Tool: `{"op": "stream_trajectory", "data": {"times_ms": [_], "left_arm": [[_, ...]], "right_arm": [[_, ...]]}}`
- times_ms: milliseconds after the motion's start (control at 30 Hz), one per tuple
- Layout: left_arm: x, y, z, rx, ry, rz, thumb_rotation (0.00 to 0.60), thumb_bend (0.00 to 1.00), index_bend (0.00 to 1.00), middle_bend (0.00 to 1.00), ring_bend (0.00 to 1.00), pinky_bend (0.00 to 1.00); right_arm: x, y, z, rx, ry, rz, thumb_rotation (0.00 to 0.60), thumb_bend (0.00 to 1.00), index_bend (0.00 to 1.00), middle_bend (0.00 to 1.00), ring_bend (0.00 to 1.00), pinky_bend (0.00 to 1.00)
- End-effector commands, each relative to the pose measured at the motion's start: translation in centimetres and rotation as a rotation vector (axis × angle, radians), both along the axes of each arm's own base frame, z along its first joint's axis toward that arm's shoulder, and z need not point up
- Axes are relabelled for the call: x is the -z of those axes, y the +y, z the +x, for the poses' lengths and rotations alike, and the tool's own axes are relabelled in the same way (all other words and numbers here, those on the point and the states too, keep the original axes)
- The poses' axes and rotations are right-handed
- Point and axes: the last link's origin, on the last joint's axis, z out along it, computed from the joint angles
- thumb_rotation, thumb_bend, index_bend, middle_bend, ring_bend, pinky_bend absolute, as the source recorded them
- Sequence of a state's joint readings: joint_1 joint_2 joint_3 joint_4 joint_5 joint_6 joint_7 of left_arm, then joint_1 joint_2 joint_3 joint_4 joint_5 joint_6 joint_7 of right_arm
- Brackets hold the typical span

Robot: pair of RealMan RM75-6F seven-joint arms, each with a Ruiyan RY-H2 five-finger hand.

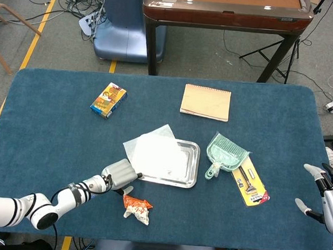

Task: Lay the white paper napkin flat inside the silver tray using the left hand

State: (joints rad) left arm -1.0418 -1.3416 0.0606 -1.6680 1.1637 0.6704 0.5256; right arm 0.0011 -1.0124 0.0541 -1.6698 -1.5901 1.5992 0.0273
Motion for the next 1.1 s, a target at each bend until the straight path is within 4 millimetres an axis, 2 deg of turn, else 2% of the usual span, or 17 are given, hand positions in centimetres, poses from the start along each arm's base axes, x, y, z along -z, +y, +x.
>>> {"op": "stream_trajectory", "data": {"times_ms": [33,233,433,633,800,900,967,1000,1100], "left_arm": [[-0.4,0.3,-0.4,-0.016,0.002,0.018,0.344,0.47,0.24,1.0,1.0,1.0],[-1.9,1.1,-1.3,-0.067,0.002,0.06,0.351,0.47,0.26,1.0,1.0,1.0],[-3.4,2.5,-1.9,-0.135,-0.035,0.123,0.478,0.47,0.27,1.0,1.0,1.0],[-4.2,4.1,-1.6,-0.224,-0.144,0.18,0.552,0.47,0.27,1.0,1.0,1.0],[-4.1,5.8,-1.2,-0.285,-0.231,0.217,0.488,0.47,0.21,1.0,1.0,1.0],[-3.6,6.8,-1.0,-0.305,-0.244,0.237,0.346,0.47,0.17,1.0,1.0,1.0],[-3.2,7.4,-0.7,-0.318,-0.25,0.251,0.271,0.47,0.16,1.0,1.0,1.0],[-3.1,7.7,-0.6,-0.321,-0.248,0.258,0.241,0.47,0.16,1.0,1.0,1.0],[-2.5,8.5,-0.2,-0.33,-0.235,0.278,0.215,0.47,0.16,1.0,1.0,1.0]], "right_arm": [[0.0,0.0,0.1,-0.001,0.0,0.0,0.6,0.16,0.2,0.26,0.11,0.17],[0.0,-0.1,0.2,-0.007,0.0,0.002,0.6,0.16,0.2,0.26,0.11,0.17],[0.0,-0.1,0.3,-0.01,0.001,0.003,0.6,0.16,0.2,0.26,0.11,0.17],[0.1,-0.2,0.5,-0.011,0.005,0.005,0.6,0.16,0.2,0.26,0.11,0.17],[0.3,-0.3,0.6,-0.013,0.005,0.01,0.6,0.16,0.2,0.26,0.11,0.17],[0.3,-0.3,0.7,-0.013,0.008,0.01,0.6,0.16,0.2,0.26,0.11,0.17],[0.3,-0.3,0.7,-0.013,0.008,0.011,0.6,0.16,0.2,0.26,0.11,0.17],[0.3,-0.3,0.7,-0.013,0.009,0.011,0.6,0.16,0.2,0.26,0.11,0.17],[0.3,-0.3,0.7,-0.009,0.01,0.012,0.6,0.16,0.2,0.26,0.11,0.17]]}}
